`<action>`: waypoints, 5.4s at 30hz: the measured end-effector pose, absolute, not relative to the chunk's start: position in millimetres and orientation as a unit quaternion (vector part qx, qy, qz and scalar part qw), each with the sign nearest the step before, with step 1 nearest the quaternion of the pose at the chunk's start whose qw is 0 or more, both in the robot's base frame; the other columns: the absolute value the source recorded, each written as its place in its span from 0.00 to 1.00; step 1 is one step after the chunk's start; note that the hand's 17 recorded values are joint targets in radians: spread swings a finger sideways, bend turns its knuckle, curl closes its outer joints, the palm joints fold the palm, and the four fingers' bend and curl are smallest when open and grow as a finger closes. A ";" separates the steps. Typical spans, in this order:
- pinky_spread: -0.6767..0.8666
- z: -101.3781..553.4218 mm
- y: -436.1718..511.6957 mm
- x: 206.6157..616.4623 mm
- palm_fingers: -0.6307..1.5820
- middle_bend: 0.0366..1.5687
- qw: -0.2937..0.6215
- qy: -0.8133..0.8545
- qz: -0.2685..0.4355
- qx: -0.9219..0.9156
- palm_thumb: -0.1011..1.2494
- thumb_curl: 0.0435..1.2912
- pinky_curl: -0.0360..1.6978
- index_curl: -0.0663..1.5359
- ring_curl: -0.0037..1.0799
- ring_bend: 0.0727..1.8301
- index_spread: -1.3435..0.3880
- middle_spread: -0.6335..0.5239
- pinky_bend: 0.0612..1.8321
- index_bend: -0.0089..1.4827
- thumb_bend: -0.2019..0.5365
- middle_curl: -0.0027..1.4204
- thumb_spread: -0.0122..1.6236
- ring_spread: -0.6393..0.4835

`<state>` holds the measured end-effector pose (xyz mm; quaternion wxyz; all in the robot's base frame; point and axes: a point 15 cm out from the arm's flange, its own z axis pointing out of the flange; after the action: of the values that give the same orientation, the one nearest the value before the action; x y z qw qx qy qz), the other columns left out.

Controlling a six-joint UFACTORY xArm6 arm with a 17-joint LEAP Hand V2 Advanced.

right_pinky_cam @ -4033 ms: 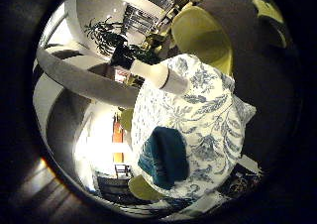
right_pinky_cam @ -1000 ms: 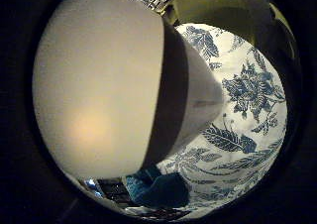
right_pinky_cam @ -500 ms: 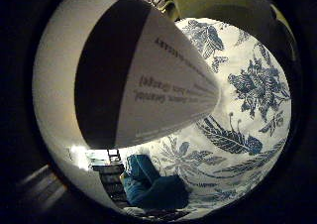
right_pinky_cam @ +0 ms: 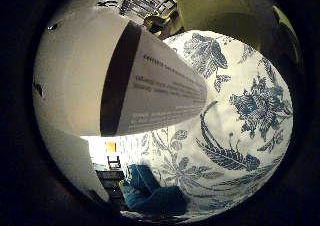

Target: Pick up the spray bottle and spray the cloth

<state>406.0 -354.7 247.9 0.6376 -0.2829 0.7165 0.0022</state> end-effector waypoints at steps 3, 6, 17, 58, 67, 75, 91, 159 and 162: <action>0.29 248.3 -354.4 406.4 0.75 0.84 0.637 0.716 0.000 -0.286 0.76 0.42 0.44 0.43 0.64 0.77 0.57 0.40 0.74 0.18 0.23 0.58 0.50 0.37; 0.31 248.7 -353.4 406.8 0.74 0.86 0.637 0.715 0.000 -0.288 0.77 0.43 0.48 0.45 0.67 0.78 0.56 0.41 0.75 0.15 0.24 0.59 0.49 0.37; 0.34 278.4 -333.0 411.1 0.76 0.86 0.653 0.687 0.006 -0.320 0.79 0.45 0.62 0.54 0.74 0.74 0.58 0.42 0.68 0.34 0.24 0.59 0.46 0.35; 0.33 410.9 63.1 326.9 0.78 0.86 0.012 0.471 0.316 -0.824 0.83 0.62 0.81 0.53 0.84 0.70 0.67 0.43 0.57 0.68 0.25 0.58 0.41 0.34; 0.33 396.3 79.3 297.9 0.78 0.86 -0.143 0.421 0.311 -0.840 0.83 0.63 0.81 0.52 0.84 0.70 0.67 0.43 0.57 0.68 0.24 0.58 0.40 0.34; 0.32 406.4 77.0 287.9 0.78 0.86 -0.218 0.414 0.347 -0.813 0.82 0.64 0.80 0.52 0.84 0.70 0.67 0.43 0.57 0.68 0.24 0.58 0.40 0.34; 0.31 387.9 74.9 290.6 0.78 0.86 -0.356 0.385 0.297 -0.798 0.82 0.65 0.79 0.53 0.84 0.70 0.67 0.43 0.57 0.68 0.24 0.59 0.40 0.34; 0.32 447.0 399.3 407.3 0.78 0.87 0.425 0.319 0.395 -0.750 0.84 0.67 0.82 0.55 0.83 0.71 0.67 0.43 0.57 0.67 0.25 0.58 0.39 0.35; 0.32 426.4 398.3 413.6 0.78 0.87 0.436 0.332 0.398 -0.736 0.84 0.67 0.82 0.55 0.83 0.71 0.67 0.43 0.57 0.67 0.25 0.58 0.39 0.35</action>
<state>413.6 398.3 426.4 0.4360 -0.7360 0.3316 0.3978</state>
